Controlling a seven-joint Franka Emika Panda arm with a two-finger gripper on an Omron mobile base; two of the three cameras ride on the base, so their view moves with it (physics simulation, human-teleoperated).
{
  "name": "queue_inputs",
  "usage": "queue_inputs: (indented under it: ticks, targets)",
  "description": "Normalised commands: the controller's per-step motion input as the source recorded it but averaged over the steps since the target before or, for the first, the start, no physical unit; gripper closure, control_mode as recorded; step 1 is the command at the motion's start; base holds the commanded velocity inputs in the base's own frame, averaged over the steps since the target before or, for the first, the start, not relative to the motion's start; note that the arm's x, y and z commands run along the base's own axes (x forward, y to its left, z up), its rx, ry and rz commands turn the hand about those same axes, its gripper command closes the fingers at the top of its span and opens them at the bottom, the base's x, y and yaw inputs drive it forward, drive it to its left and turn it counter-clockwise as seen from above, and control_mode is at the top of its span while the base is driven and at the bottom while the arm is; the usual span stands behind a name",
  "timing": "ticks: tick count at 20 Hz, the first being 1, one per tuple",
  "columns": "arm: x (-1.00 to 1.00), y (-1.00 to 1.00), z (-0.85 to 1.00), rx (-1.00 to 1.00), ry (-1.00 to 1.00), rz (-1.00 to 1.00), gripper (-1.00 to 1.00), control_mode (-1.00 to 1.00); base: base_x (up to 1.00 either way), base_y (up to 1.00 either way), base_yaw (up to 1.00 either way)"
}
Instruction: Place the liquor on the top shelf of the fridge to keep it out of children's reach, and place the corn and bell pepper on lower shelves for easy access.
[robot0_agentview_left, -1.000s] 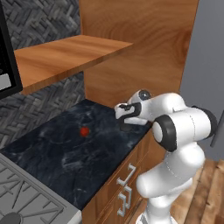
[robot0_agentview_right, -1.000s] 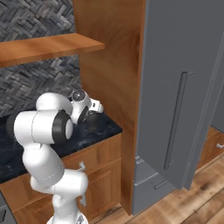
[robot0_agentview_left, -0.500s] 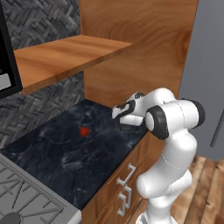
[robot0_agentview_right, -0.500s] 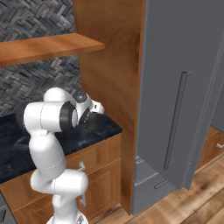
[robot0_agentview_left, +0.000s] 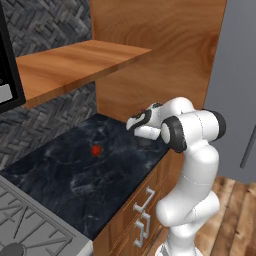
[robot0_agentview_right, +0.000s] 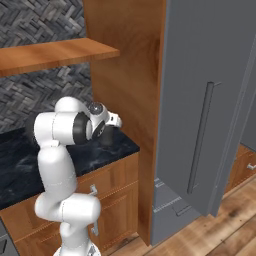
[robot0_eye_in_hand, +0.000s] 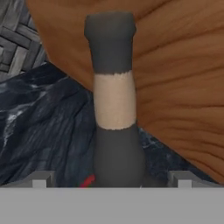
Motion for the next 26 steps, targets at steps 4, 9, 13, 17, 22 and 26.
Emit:
queue_inputs:
  ticks: [4,9,13,17,22,26]
  targets:
    - [0.19,0.0,-0.12,0.0,0.0,0.0,-1.0,-1.0,0.0,0.0,0.0]
    - [0.23,0.0,-0.15,0.0,0.0,0.0,1.0,-1.0,0.0,0.0,0.0]
    - [0.14,0.0,-0.08,0.0,0.0,0.0,1.0,-1.0,0.0,0.0,0.0]
    - [0.0,0.0,-0.01,0.0,-0.01,0.0,1.0,-1.0,0.0,0.0,0.0]
    - [-0.24,0.0,0.09,0.0,-0.08,0.05,1.0,-1.0,0.0,0.0,0.0]
    - [-0.7,0.0,0.69,0.0,-0.05,0.16,1.0,-1.0,0.0,0.0,0.0]
